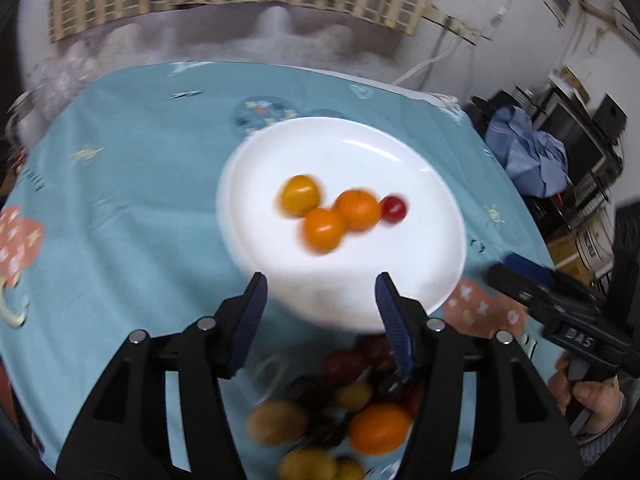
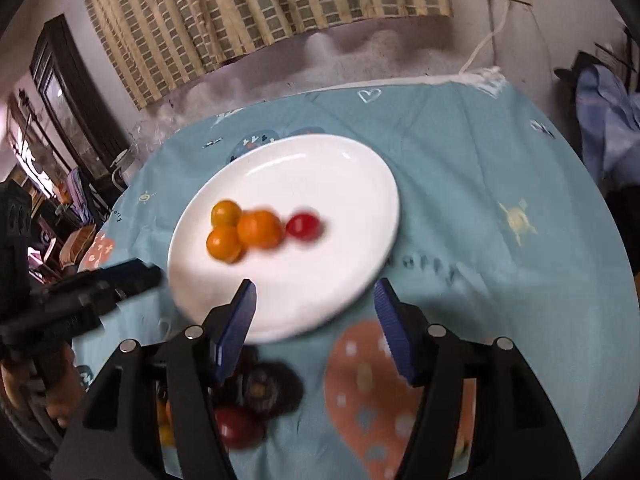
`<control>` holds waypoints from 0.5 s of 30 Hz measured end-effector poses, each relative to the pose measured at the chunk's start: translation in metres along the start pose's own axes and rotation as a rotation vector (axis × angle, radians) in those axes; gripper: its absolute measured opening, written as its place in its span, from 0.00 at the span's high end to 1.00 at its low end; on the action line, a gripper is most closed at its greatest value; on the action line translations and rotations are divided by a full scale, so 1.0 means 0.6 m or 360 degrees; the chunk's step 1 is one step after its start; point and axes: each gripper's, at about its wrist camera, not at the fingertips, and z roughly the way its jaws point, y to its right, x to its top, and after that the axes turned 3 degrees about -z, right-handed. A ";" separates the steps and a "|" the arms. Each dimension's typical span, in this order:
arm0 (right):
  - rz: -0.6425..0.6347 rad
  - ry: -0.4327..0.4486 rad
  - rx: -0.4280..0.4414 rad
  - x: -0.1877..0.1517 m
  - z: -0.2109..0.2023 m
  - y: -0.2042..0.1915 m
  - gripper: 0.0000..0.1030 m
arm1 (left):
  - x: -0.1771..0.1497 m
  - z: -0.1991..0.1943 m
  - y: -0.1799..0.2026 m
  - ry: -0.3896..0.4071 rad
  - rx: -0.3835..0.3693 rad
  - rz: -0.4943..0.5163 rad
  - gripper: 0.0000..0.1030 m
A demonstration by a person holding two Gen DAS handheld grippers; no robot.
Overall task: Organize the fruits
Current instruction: 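Lower the orange and cherry tomato onto the white plate and open both tools, then grasp a yellow round fruit with the left tool while the right tool grasps a red plum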
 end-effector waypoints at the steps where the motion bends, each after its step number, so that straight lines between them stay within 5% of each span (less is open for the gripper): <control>1: 0.0017 -0.0008 0.0003 -0.013 -0.007 -0.001 0.40 | -0.009 -0.009 -0.012 -0.0007 0.0020 -0.0018 0.44; 9: 0.0144 -0.0160 0.0029 -0.134 -0.062 -0.004 0.40 | -0.149 -0.064 -0.078 -0.0169 0.0097 -0.0098 0.44; 15: 0.0109 -0.0196 0.0046 -0.144 -0.077 -0.028 0.40 | -0.195 -0.059 -0.048 -0.0219 0.0037 -0.0016 0.44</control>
